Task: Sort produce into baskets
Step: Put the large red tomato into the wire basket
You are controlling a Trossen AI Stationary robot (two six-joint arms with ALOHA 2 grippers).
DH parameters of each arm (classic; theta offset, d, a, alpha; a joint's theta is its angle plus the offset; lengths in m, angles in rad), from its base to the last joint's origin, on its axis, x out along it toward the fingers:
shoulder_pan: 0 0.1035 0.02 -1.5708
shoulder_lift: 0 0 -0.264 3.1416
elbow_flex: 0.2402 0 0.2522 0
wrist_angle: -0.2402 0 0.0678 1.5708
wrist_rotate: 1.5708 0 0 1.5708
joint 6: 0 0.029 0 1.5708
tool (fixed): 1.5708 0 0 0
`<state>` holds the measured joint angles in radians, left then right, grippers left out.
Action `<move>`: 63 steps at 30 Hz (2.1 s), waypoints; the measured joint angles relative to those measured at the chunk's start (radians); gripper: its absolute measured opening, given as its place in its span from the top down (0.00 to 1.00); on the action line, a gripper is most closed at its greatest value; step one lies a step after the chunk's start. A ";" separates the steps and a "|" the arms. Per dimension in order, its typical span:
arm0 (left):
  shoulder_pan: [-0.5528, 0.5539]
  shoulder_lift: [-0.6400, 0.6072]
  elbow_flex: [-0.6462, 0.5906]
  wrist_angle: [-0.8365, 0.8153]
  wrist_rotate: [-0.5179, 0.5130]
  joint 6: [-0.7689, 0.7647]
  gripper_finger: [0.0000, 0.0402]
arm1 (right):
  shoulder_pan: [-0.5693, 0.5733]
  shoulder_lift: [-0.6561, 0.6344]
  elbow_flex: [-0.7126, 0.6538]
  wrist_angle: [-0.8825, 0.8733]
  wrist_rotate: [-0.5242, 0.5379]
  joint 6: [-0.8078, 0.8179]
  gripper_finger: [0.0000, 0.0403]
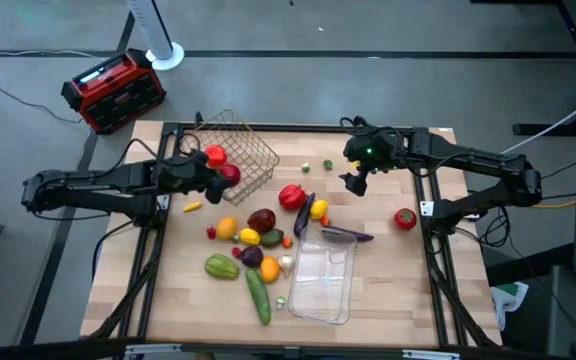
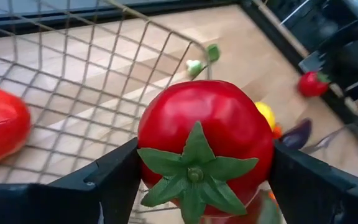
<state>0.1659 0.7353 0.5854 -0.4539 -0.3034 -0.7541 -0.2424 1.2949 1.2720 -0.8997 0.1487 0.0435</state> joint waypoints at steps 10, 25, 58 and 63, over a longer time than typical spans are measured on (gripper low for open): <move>0.014 0.000 0.000 -0.062 0.004 0.124 0.18 | 0.000 0.000 0.000 -0.136 -0.009 0.045 0.04; 0.014 0.000 0.000 -0.062 0.005 0.172 0.02 | 0.001 0.000 -0.116 -0.372 -0.009 0.210 0.04; 0.014 0.000 -0.001 -0.061 0.005 0.152 0.03 | 0.001 0.000 -0.513 -0.404 -0.139 0.341 0.04; 0.014 0.000 -0.001 -0.061 0.005 0.152 0.03 | 0.001 0.000 -0.514 -0.412 -0.168 0.292 0.04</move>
<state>0.1795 0.7352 0.5846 -0.5152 -0.2981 -0.6024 -0.2413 1.2953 0.7578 -1.3114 -0.0189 0.3353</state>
